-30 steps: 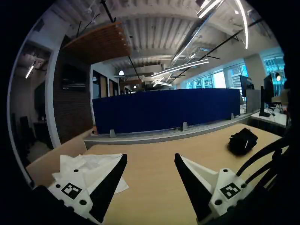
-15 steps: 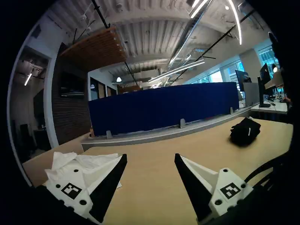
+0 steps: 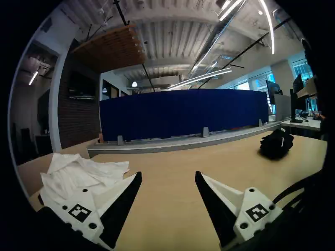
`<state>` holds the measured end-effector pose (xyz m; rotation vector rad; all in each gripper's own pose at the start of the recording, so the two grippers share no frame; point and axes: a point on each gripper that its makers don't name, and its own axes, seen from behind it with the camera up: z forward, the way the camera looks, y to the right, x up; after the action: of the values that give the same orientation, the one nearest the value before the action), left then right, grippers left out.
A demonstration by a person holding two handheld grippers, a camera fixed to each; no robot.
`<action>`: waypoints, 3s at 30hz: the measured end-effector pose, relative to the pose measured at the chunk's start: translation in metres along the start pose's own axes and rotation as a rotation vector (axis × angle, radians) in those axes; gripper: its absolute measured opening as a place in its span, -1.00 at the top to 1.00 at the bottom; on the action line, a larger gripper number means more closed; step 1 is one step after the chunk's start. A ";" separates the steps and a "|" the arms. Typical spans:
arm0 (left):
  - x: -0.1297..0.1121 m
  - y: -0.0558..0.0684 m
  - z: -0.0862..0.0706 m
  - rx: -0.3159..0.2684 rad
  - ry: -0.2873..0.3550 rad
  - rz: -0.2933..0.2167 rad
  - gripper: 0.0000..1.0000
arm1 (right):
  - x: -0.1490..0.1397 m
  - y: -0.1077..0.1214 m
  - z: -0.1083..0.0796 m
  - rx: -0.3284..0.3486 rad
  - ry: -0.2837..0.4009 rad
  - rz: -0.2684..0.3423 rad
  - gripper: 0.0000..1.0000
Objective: Fold towel
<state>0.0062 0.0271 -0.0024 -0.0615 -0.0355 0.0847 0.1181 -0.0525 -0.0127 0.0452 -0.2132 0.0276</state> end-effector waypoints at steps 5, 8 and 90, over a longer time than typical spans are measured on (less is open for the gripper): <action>-0.003 0.000 0.001 -0.004 0.012 -0.027 -0.89 | -0.004 -0.004 0.006 0.009 -0.007 -0.009 -1.00; -0.004 -0.002 0.002 -0.003 0.017 -0.038 -0.88 | -0.004 -0.007 0.008 0.015 -0.011 -0.011 -1.00; -0.005 -0.012 -0.004 0.016 0.037 -0.084 -0.92 | -0.109 0.058 0.036 -0.054 0.214 -0.023 -0.99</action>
<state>0.0023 0.0141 -0.0062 -0.0458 0.0000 -0.0006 0.0025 0.0009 0.0014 -0.0094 0.0003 0.0038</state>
